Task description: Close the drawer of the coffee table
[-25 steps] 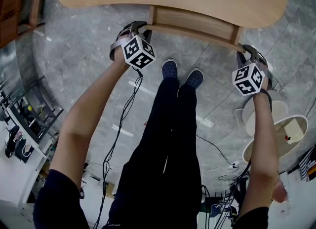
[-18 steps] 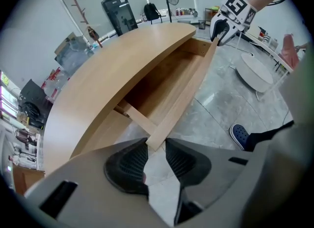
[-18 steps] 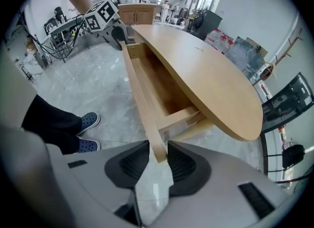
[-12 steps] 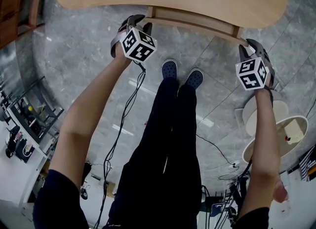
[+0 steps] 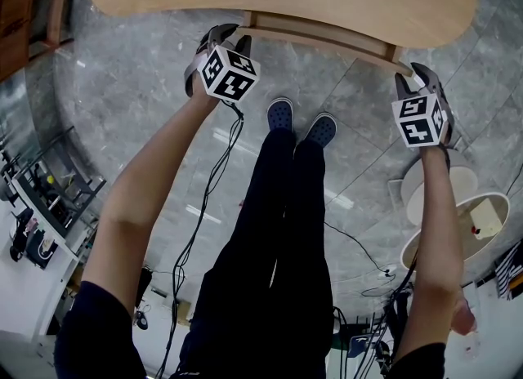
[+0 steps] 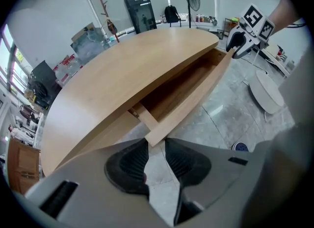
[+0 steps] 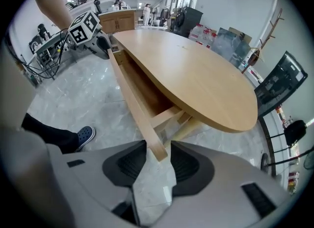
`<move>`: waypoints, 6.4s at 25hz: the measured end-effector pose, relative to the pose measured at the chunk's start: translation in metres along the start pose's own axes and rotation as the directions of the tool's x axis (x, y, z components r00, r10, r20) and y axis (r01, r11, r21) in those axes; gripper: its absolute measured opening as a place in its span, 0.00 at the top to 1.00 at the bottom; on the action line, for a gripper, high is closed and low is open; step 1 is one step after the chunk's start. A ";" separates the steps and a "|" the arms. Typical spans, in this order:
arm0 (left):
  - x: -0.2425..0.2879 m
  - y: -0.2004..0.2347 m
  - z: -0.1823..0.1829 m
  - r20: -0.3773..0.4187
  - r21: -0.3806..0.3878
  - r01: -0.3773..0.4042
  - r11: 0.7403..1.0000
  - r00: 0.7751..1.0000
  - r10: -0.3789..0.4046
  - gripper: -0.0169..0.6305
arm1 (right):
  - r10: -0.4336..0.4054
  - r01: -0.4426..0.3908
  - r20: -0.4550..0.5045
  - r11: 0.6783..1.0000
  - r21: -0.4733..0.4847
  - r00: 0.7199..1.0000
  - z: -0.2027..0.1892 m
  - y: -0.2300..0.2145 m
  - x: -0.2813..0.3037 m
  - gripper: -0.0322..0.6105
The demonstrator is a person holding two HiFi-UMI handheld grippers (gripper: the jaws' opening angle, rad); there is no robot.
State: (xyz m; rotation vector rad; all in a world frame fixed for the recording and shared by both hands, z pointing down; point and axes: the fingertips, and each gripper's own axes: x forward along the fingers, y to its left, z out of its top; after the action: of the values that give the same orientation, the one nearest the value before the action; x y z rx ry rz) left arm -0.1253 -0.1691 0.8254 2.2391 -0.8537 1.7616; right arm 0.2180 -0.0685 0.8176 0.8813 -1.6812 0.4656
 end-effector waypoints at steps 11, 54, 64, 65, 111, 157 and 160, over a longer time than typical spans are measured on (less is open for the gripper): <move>0.007 0.008 0.008 -0.001 -0.085 -0.009 0.996 1.000 0.009 0.79 | -0.015 0.015 -0.001 0.996 0.087 1.000 0.003 -0.013 0.007 0.69; 0.035 0.042 0.035 0.011 -0.575 -0.014 0.818 1.000 0.025 0.80 | -0.027 0.004 0.029 0.801 0.599 0.999 0.013 -0.057 0.035 0.66; 0.033 0.042 0.036 0.028 -0.602 -0.011 0.798 0.999 0.035 0.81 | -0.022 -0.003 0.034 0.802 0.598 0.999 0.014 -0.058 0.033 0.66; 0.033 0.041 0.036 0.032 -0.600 -0.010 0.800 0.999 0.037 0.81 | -0.022 -0.004 0.037 0.801 0.599 0.999 0.013 -0.058 0.033 0.66; -0.183 -0.042 0.061 0.171 0.084 -0.081 0.993 0.983 0.066 0.87 | -0.089 0.052 0.087 0.932 0.360 0.992 0.020 0.019 -0.182 0.82; -0.631 0.073 0.208 0.576 0.507 -0.577 0.641 0.780 0.246 0.94 | -0.311 0.438 0.330 0.781 -0.445 0.891 0.247 0.033 -0.605 0.91; -0.640 0.074 0.214 0.605 0.439 -0.573 0.692 0.758 0.244 0.94 | -0.316 0.452 0.365 0.802 -0.390 0.876 0.259 0.032 -0.616 0.91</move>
State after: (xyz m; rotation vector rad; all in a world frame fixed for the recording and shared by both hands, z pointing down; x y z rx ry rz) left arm -0.0748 -0.1179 0.1500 3.2708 -1.0994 1.8383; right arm 0.0840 -0.0371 0.1626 0.9248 -1.7004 -0.3613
